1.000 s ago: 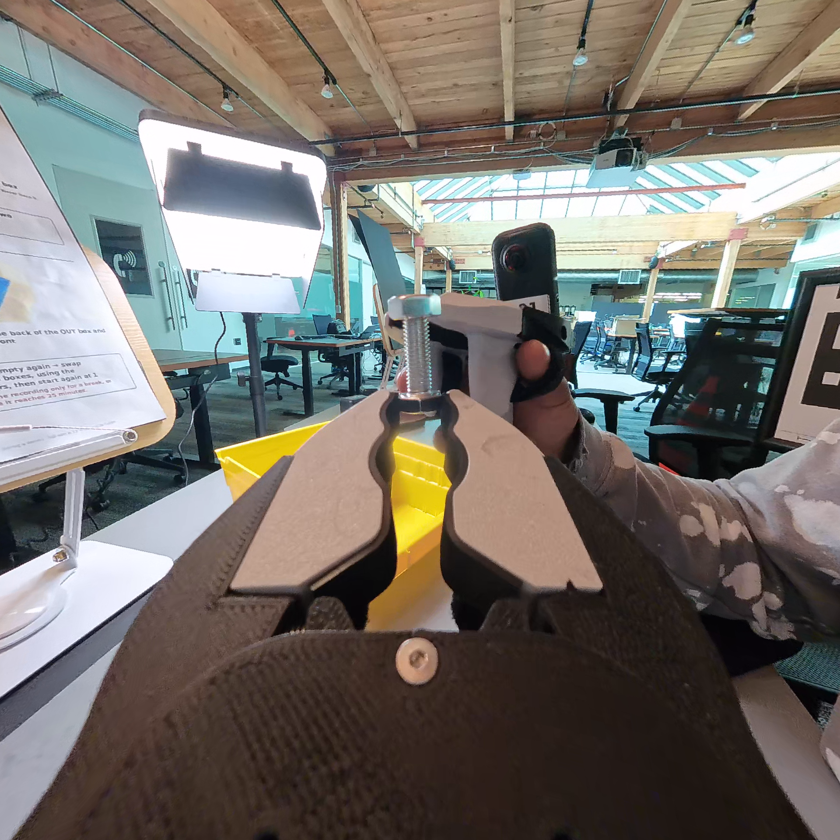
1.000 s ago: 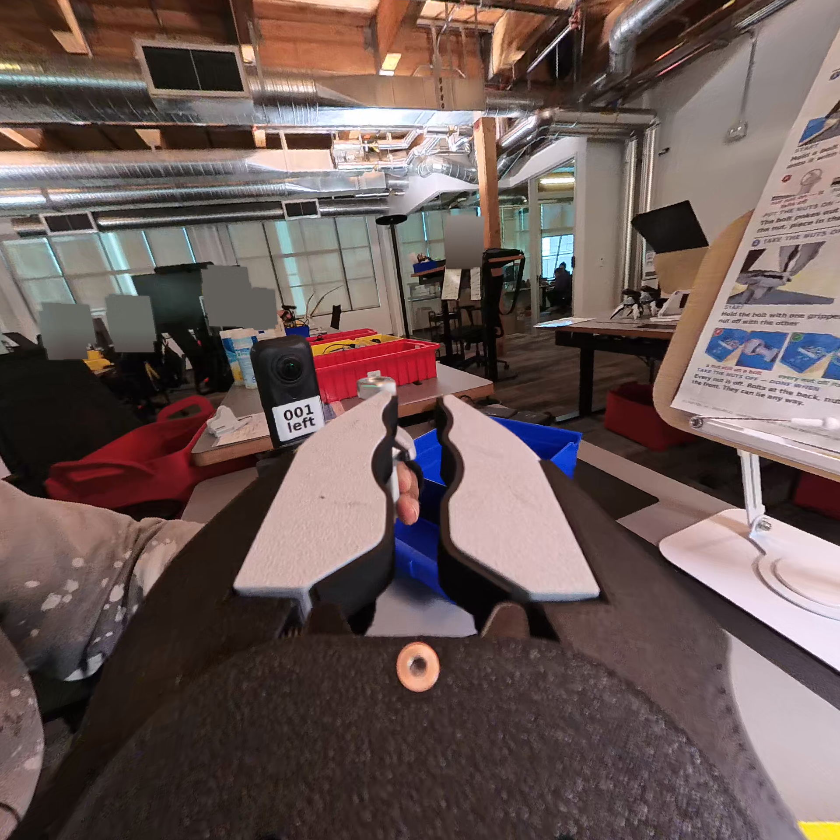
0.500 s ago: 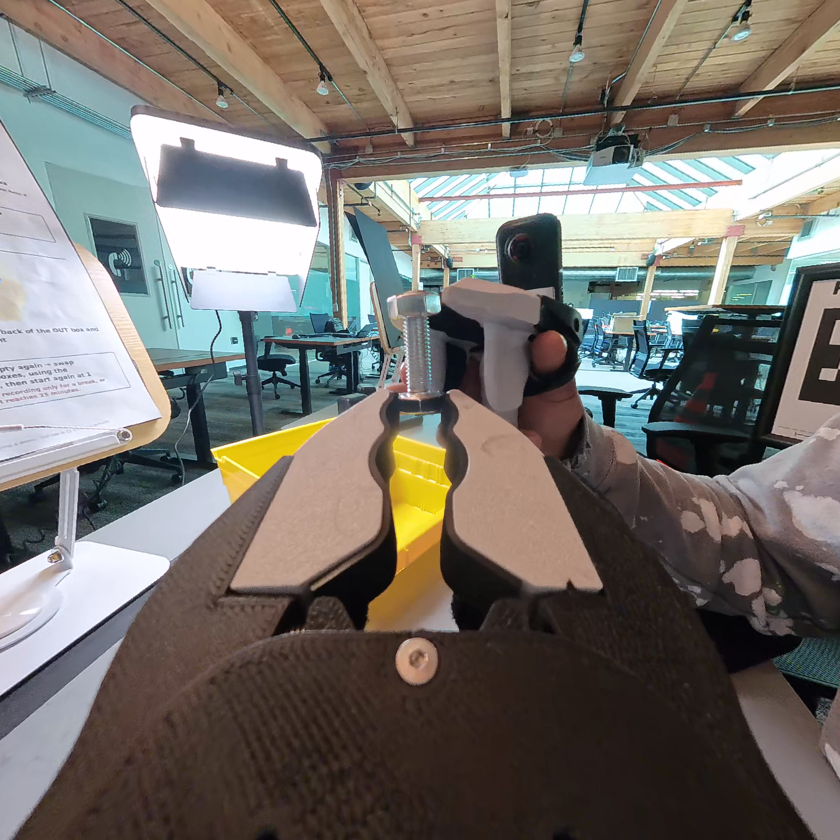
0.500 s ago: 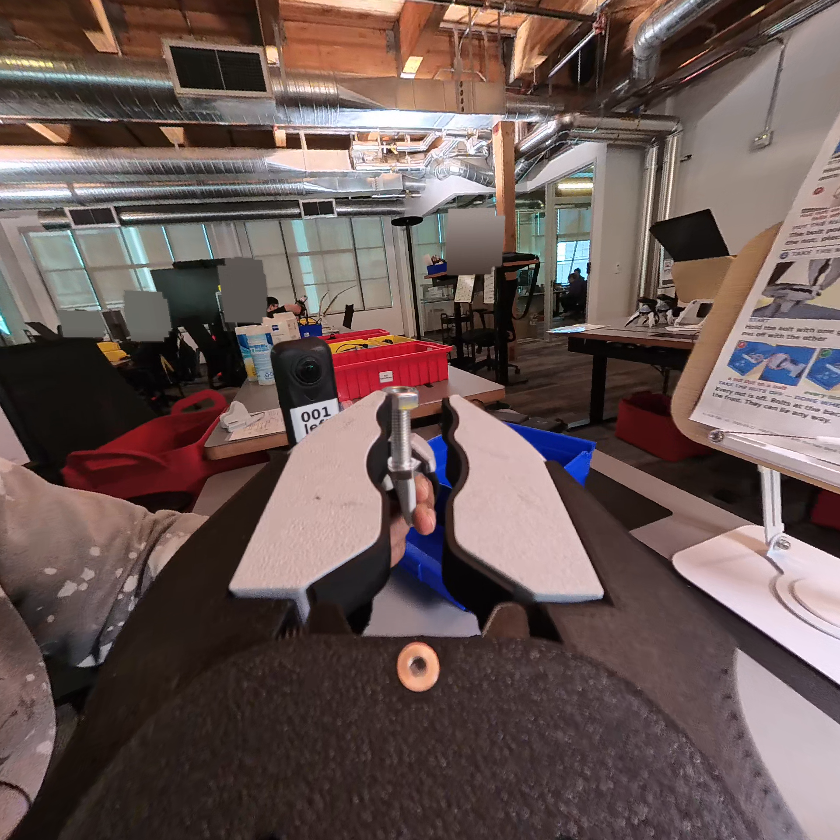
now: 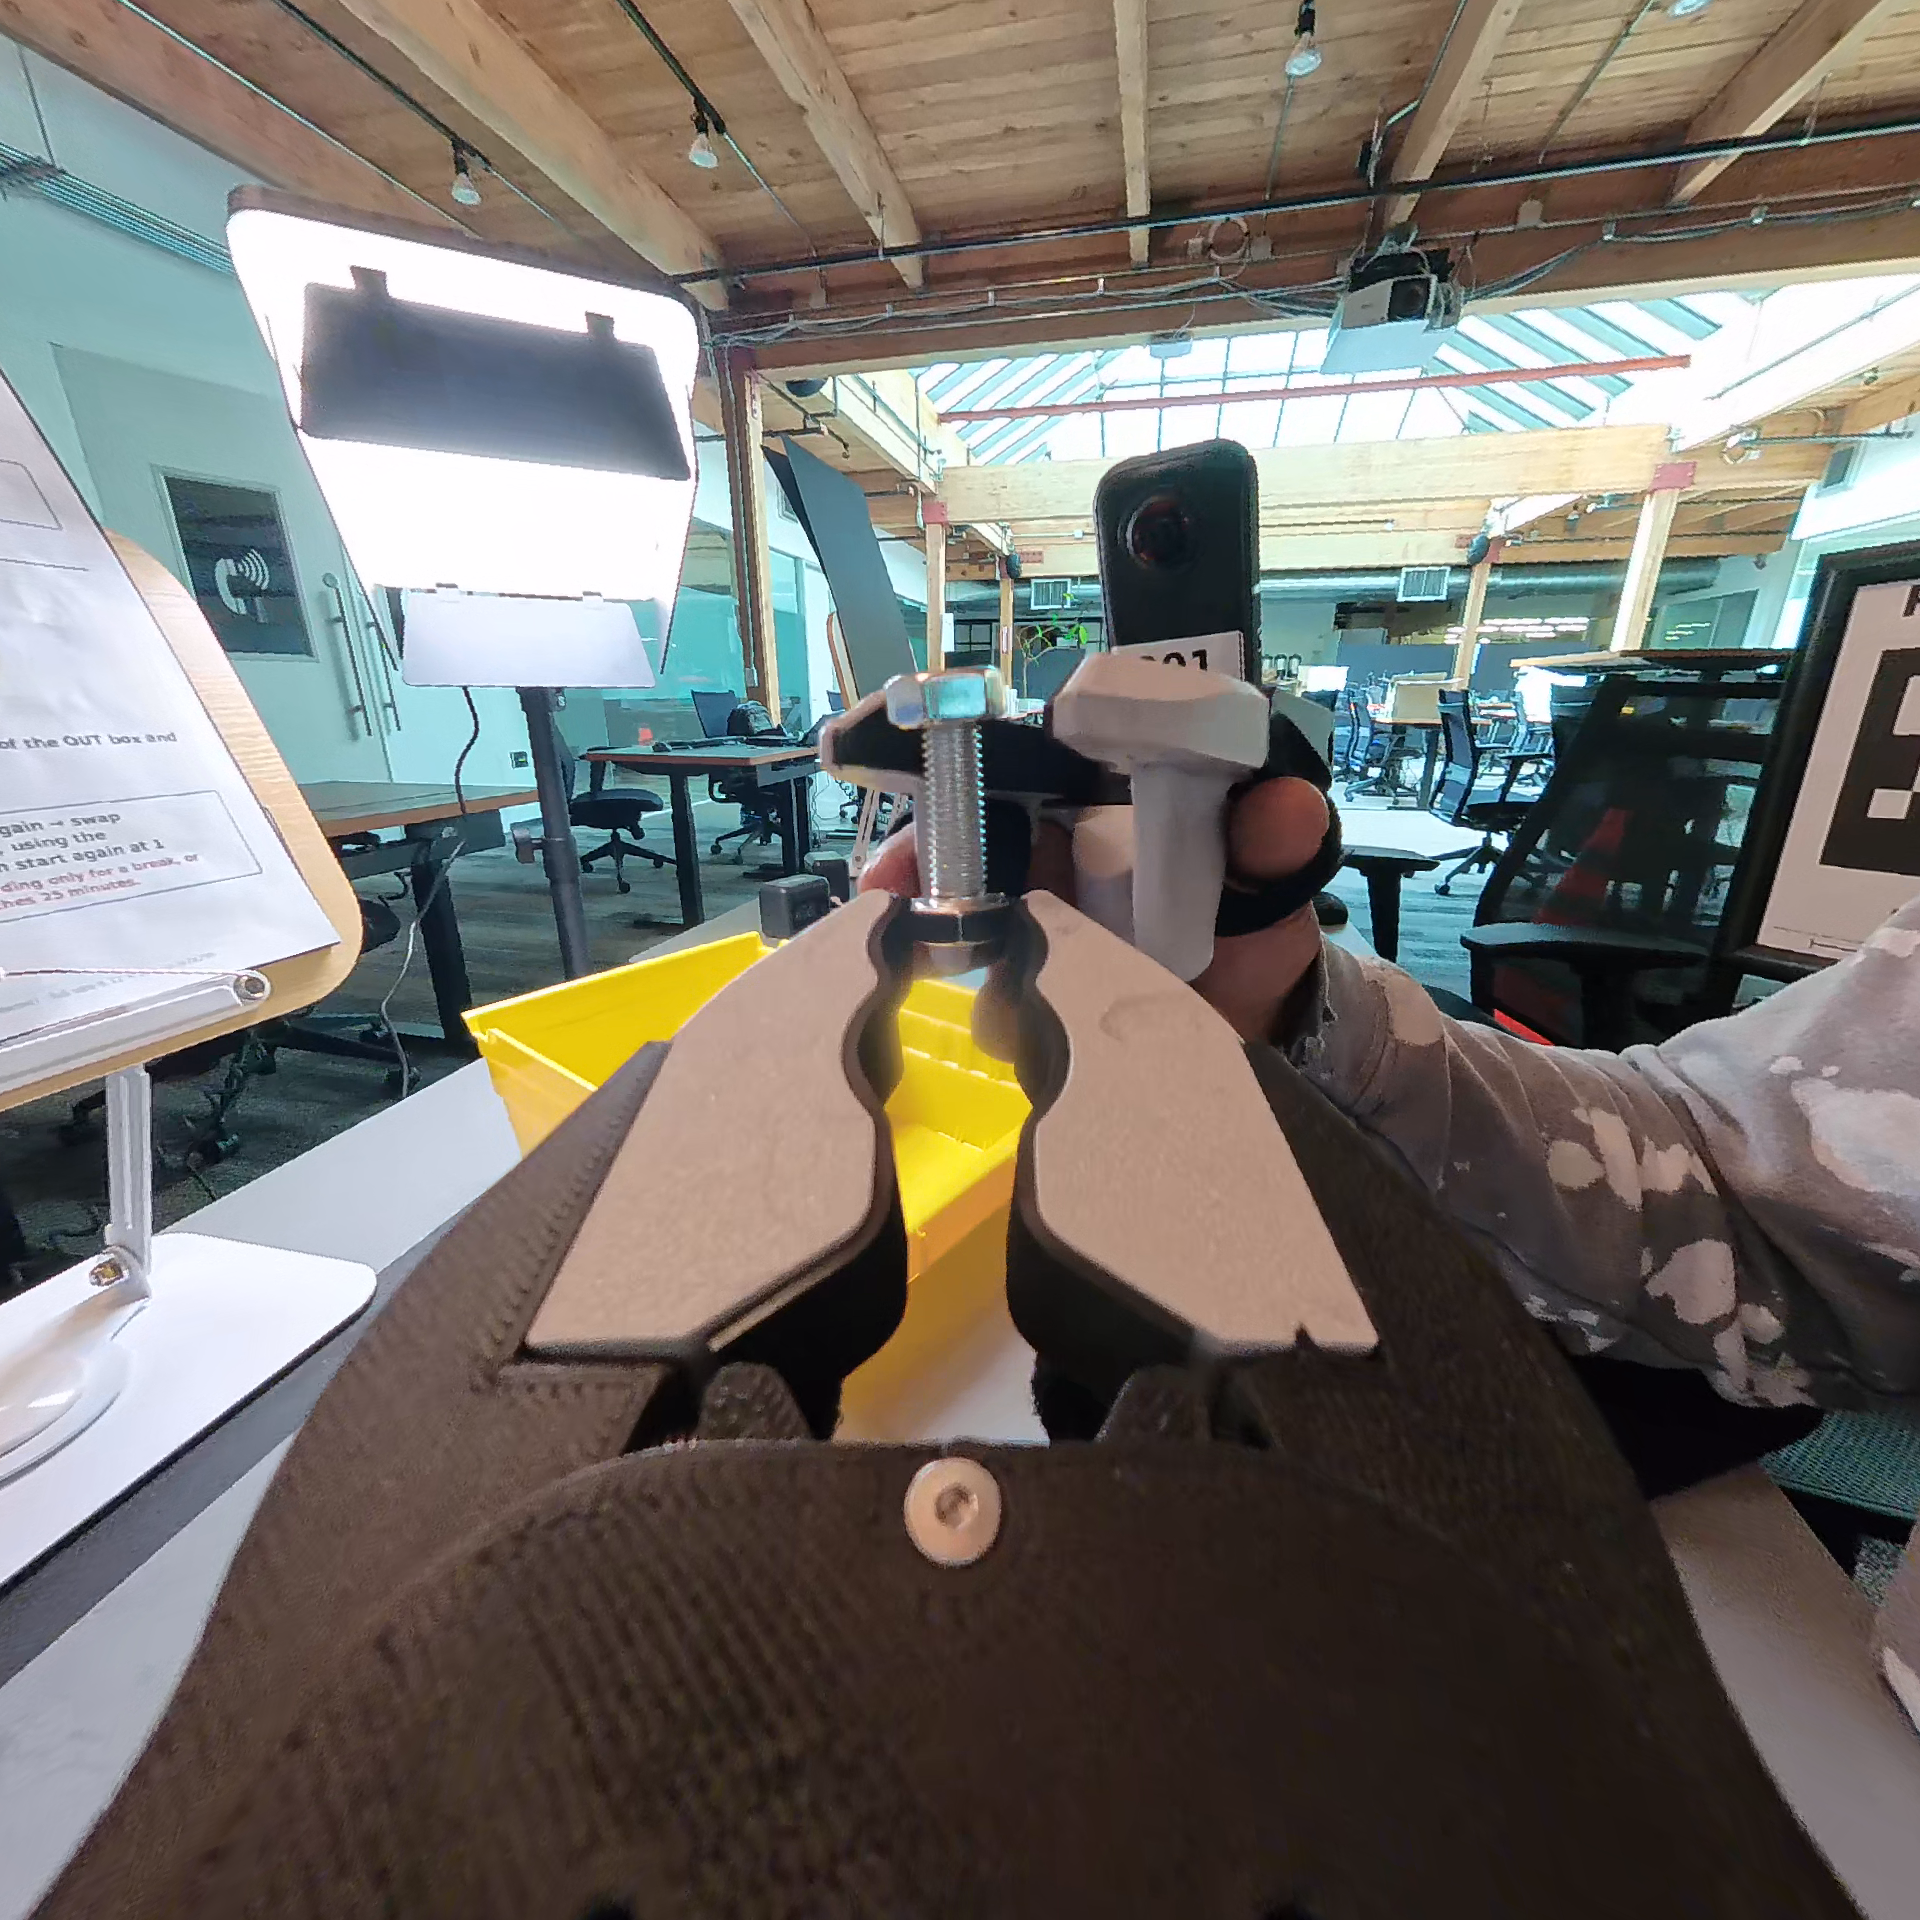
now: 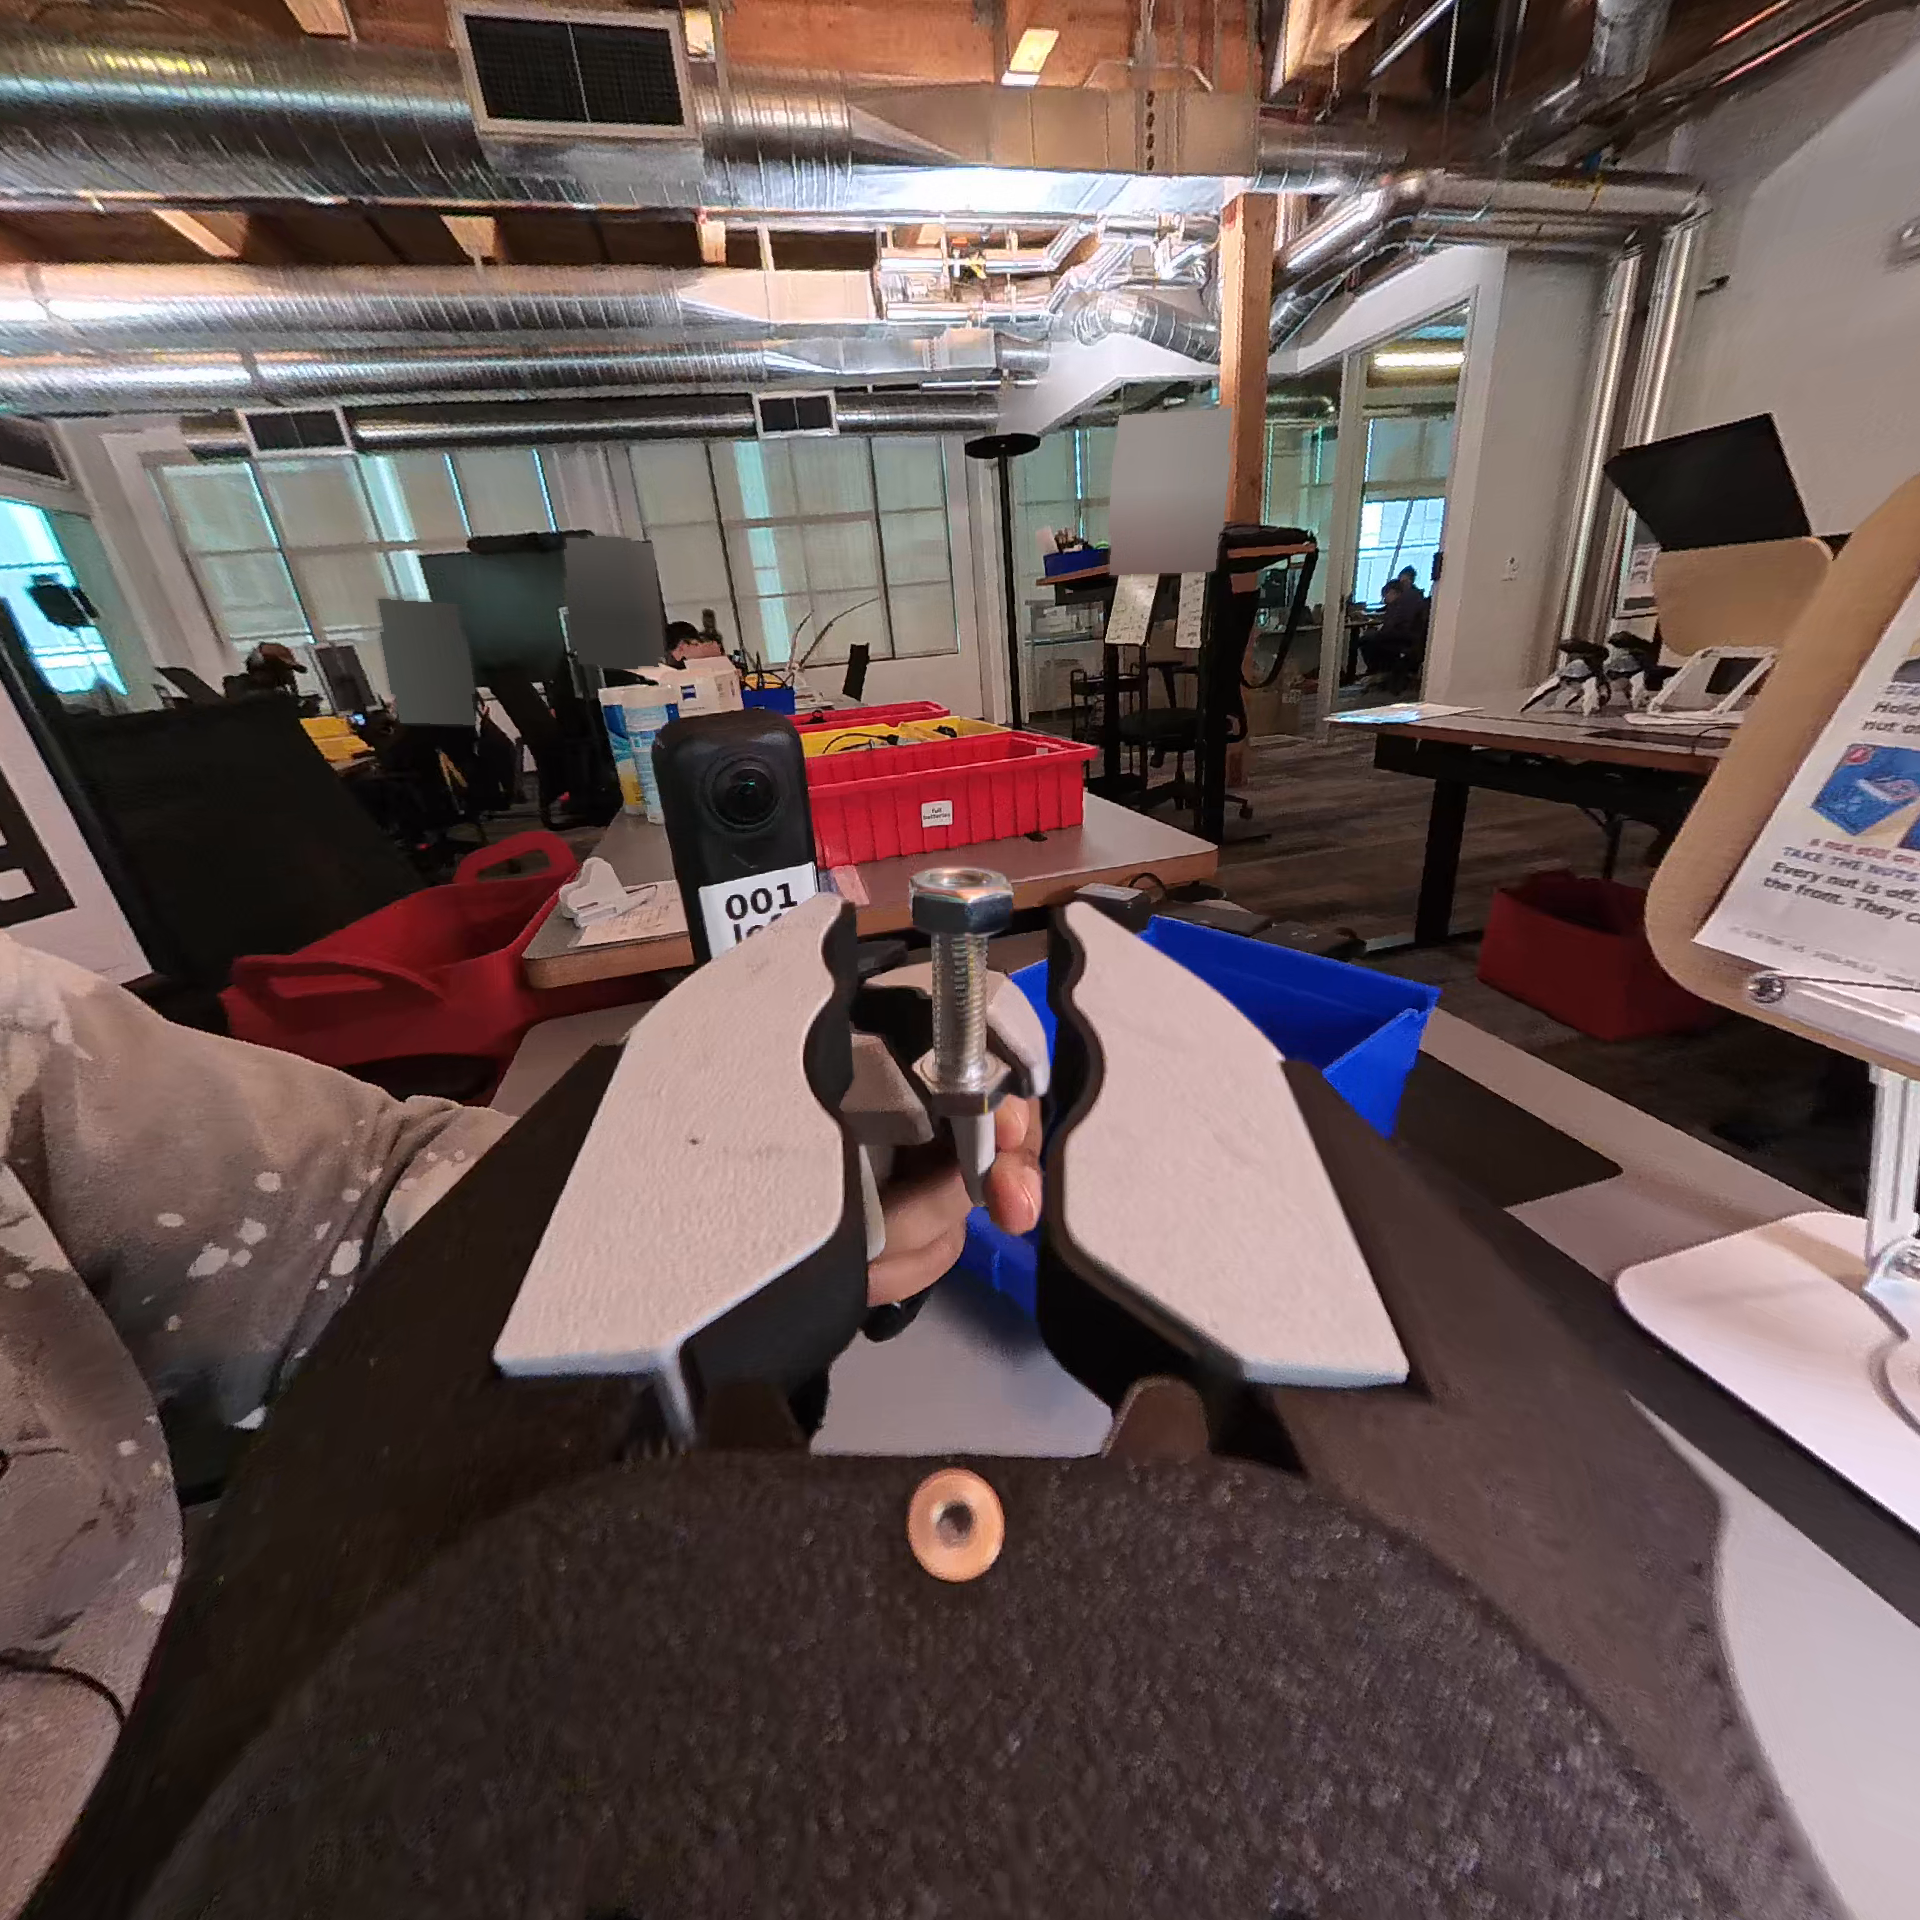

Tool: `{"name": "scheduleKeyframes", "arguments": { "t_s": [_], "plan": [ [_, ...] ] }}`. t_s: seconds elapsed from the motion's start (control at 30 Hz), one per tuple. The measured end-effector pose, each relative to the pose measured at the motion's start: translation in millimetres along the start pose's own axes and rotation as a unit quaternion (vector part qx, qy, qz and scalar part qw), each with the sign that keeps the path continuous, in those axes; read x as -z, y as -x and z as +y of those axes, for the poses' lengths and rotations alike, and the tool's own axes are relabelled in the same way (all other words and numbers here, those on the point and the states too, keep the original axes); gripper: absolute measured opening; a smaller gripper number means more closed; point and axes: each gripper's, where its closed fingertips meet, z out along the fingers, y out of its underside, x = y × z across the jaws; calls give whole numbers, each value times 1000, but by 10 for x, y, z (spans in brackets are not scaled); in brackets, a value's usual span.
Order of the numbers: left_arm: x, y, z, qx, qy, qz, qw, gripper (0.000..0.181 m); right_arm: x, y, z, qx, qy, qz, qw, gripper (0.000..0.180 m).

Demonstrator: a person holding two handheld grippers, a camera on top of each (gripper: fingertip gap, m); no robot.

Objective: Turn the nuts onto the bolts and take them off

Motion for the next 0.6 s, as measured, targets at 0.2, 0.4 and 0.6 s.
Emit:
{"name": "scheduleKeyframes", "arguments": {
  "t_s": [0.2,0.4,0.6],
  "plan": [
    [-3,8,59,10,11,11,1000,19,138,-31,-183,24,-36,4,999,18],
    [15,90,94,20,13,0,1000,19,492,-560,-225,59,0,117,991,17],
    [15,85,85,17,16,-1,1000,19,1246,-1841,837,48,238,343,907,18]
  ]
}}
